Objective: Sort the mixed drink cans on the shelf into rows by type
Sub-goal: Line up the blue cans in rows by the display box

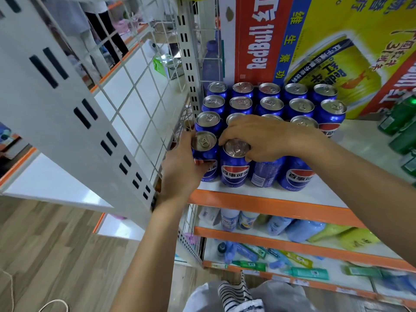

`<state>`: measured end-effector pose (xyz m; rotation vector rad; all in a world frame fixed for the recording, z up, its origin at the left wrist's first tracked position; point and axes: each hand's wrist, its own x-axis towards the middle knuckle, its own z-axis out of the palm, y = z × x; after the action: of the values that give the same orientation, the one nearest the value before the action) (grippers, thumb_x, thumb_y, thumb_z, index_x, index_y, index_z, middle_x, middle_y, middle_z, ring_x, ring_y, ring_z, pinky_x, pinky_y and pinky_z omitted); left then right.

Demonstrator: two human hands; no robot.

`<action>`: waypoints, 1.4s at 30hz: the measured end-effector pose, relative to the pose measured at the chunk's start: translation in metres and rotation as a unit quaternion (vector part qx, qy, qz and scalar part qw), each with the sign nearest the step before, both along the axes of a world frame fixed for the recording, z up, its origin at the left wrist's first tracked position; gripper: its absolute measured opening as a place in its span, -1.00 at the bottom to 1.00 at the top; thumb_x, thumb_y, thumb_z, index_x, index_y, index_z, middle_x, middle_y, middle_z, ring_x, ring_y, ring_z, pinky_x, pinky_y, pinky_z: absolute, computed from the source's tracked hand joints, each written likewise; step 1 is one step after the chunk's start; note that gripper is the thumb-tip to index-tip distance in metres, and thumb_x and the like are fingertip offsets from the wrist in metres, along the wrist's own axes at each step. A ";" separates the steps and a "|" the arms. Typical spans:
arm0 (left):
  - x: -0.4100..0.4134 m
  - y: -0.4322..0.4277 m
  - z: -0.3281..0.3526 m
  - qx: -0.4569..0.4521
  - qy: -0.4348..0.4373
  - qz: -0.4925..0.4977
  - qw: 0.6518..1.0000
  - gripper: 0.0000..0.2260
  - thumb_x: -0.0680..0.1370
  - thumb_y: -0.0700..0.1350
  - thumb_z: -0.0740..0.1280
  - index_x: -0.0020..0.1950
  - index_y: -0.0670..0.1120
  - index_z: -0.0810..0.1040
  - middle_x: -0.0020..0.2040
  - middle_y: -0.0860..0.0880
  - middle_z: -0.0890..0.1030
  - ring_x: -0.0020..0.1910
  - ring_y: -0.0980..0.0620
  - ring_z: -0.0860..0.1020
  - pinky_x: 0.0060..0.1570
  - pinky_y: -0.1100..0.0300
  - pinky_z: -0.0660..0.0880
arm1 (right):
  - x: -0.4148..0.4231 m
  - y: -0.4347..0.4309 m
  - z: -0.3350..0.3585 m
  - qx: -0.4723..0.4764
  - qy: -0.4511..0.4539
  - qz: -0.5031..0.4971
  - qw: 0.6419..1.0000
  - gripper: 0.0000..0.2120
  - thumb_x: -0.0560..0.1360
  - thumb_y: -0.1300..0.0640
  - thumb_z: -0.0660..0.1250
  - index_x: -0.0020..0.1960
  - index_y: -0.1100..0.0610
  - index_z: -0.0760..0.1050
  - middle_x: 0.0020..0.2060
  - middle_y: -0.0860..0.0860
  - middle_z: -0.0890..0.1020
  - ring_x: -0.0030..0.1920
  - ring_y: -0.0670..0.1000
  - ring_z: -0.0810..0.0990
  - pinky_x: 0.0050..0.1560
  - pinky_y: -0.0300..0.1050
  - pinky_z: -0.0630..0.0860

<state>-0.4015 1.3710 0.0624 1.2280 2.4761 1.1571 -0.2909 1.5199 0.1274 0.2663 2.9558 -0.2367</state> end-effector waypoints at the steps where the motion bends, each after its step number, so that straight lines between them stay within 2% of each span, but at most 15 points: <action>1: 0.000 0.000 0.000 -0.003 0.004 -0.001 1.000 -0.40 0.39 -0.08 0.52 0.37 -0.03 0.37 0.17 -0.02 0.60 0.10 -0.06 0.58 0.00 0.16 0.45 | 0.000 0.000 0.000 -0.002 0.000 -0.002 1.000 -0.43 0.42 0.26 0.37 0.38 -0.02 0.34 0.18 -0.02 0.42 0.23 0.00 0.36 0.05 -0.18 0.34; 4: 0.000 -0.001 0.000 -0.008 0.010 -0.003 1.000 -0.40 0.41 -0.07 0.50 0.39 -0.03 0.35 0.16 -0.02 0.61 0.08 -0.07 0.59 0.00 0.15 0.46 | -0.001 0.002 -0.001 -0.004 -0.006 -0.009 1.000 -0.42 0.42 0.25 0.38 0.38 -0.03 0.34 0.18 -0.02 0.42 0.22 0.00 0.37 0.02 -0.19 0.32; 7: -0.001 -0.001 0.000 -0.014 0.010 -0.006 1.000 -0.40 0.42 -0.09 0.49 0.41 -0.02 0.33 0.18 -0.03 0.60 0.11 -0.08 0.58 0.05 0.08 0.50 | -0.002 0.003 0.000 -0.005 -0.010 -0.015 1.000 -0.41 0.42 0.24 0.39 0.40 -0.02 0.32 0.23 0.01 0.42 0.25 0.02 0.37 0.11 -0.16 0.35; 13: -0.003 -0.001 -0.002 -0.013 -0.003 -0.016 1.000 -0.39 0.44 -0.12 0.48 0.43 0.01 0.31 0.21 -0.01 0.58 0.12 -0.07 0.57 0.09 -0.04 0.53 | -0.003 0.003 0.002 0.007 -0.009 -0.015 1.000 -0.42 0.45 0.27 0.35 0.41 -0.01 0.30 0.23 -0.01 0.41 0.26 -0.01 0.34 -0.08 -0.30 0.17; 15: -0.003 -0.001 -0.002 -0.014 -0.003 -0.014 1.000 -0.39 0.44 -0.11 0.48 0.43 0.01 0.31 0.21 -0.01 0.58 0.11 -0.08 0.57 0.08 -0.04 0.53 | -0.003 0.002 0.001 0.009 -0.005 -0.014 1.000 -0.42 0.44 0.28 0.35 0.41 -0.01 0.31 0.22 -0.01 0.41 0.26 -0.01 0.34 -0.08 -0.35 0.14; 18: -0.003 -0.001 -0.002 -0.017 -0.004 -0.010 1.000 -0.38 0.43 -0.09 0.48 0.43 0.03 0.30 0.21 -0.01 0.58 0.10 -0.09 0.58 0.07 -0.04 0.53 | -0.003 0.000 0.000 0.013 0.003 -0.012 1.000 -0.42 0.43 0.31 0.34 0.40 0.01 0.33 0.20 0.00 0.42 0.26 0.00 0.35 -0.01 -0.28 0.22; 24: -0.002 -0.001 -0.001 -0.014 -0.009 -0.014 1.000 -0.39 0.43 -0.10 0.48 0.43 0.02 0.31 0.21 0.00 0.58 0.10 -0.06 0.57 0.07 0.06 0.51 | -0.003 0.002 -0.004 0.009 0.007 -0.019 1.000 -0.42 0.41 0.29 0.36 0.38 0.01 0.35 0.13 0.01 0.41 0.19 0.01 0.37 -0.03 -0.24 0.24; 29: -0.003 -0.001 -0.002 -0.026 -0.009 -0.005 1.000 -0.35 0.43 -0.07 0.48 0.45 0.04 0.28 0.24 0.00 0.56 0.15 -0.06 0.55 0.10 0.09 0.49 | -0.002 0.004 -0.006 0.003 0.011 -0.017 1.000 -0.40 0.43 0.29 0.34 0.42 0.01 0.31 0.22 0.01 0.39 0.25 -0.01 0.32 -0.09 -0.39 0.08; 31: -0.003 -0.001 -0.001 -0.039 0.010 -0.005 0.999 -0.32 0.43 -0.06 0.48 0.48 0.06 0.25 0.32 0.00 0.49 0.25 -0.06 0.48 0.12 0.14 0.41 | 0.001 0.003 -0.004 -0.007 0.003 -0.025 1.000 -0.36 0.44 0.29 0.33 0.46 -0.02 0.25 0.31 0.00 0.33 0.33 0.00 0.26 0.02 -0.36 0.13; 33: 0.001 0.002 0.004 -0.032 0.027 -0.009 0.999 -0.28 0.42 -0.06 0.48 0.49 0.05 0.21 0.40 -0.02 0.40 0.33 -0.06 0.41 0.18 0.10 0.39 | 0.009 0.003 0.003 -0.030 0.007 -0.057 0.998 -0.36 0.47 0.22 0.35 0.47 -0.04 0.22 0.38 -0.01 0.29 0.38 0.02 0.24 0.24 -0.15 0.31; 34: 0.003 0.004 0.007 -0.018 0.038 -0.010 0.999 -0.28 0.42 -0.07 0.48 0.50 0.02 0.21 0.42 -0.03 0.37 0.36 -0.07 0.38 0.21 0.07 0.38 | 0.014 0.005 0.008 -0.034 0.024 -0.079 0.996 -0.40 0.49 0.15 0.36 0.47 -0.03 0.24 0.37 -0.01 0.31 0.37 0.03 0.27 0.27 -0.05 0.34; 36: 0.010 0.010 0.015 0.011 0.089 -0.016 0.996 -0.37 0.44 -0.07 0.46 0.46 -0.02 0.30 0.41 -0.03 0.37 0.38 -0.06 0.34 0.26 0.08 0.35 | 0.026 0.012 0.018 0.005 0.053 -0.124 0.991 -0.52 0.50 0.02 0.35 0.38 0.04 0.35 0.26 0.03 0.44 0.25 0.07 0.40 0.17 0.00 0.41; 38: 0.016 0.021 0.022 0.023 0.145 -0.047 0.988 -0.49 0.45 -0.06 0.46 0.37 -0.06 0.44 0.36 -0.03 0.44 0.35 -0.06 0.36 0.26 0.14 0.32 | 0.038 0.016 0.021 0.082 0.041 -0.150 0.984 -0.63 0.49 -0.10 0.32 0.18 0.10 0.47 -0.04 0.02 0.53 0.00 0.09 0.48 -0.08 0.01 0.45; 40: 0.022 0.034 0.025 0.019 0.164 -0.100 0.981 -0.61 0.43 -0.10 0.48 0.24 -0.09 0.57 0.27 -0.07 0.53 0.26 -0.10 0.45 0.20 0.15 0.35 | 0.046 0.016 0.019 0.109 0.007 -0.163 0.981 -0.64 0.49 -0.17 0.27 0.06 0.11 0.47 -0.30 -0.04 0.40 -0.16 0.07 0.44 -0.26 -0.04 0.40; 42: 0.026 0.044 0.028 -0.021 0.172 -0.153 0.973 -0.73 0.41 -0.13 0.49 0.10 -0.09 0.65 0.16 -0.07 0.58 0.12 -0.11 0.53 0.08 0.07 0.48 | 0.052 0.014 0.015 0.086 0.006 -0.177 0.980 -0.63 0.49 -0.20 0.24 0.10 0.07 0.43 -0.35 -0.06 0.38 -0.14 0.08 0.45 -0.31 -0.08 0.35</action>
<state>-0.3751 1.4149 0.0906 1.8531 2.3924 0.8684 -0.2393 1.5338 0.1424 0.8183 2.9224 -0.0232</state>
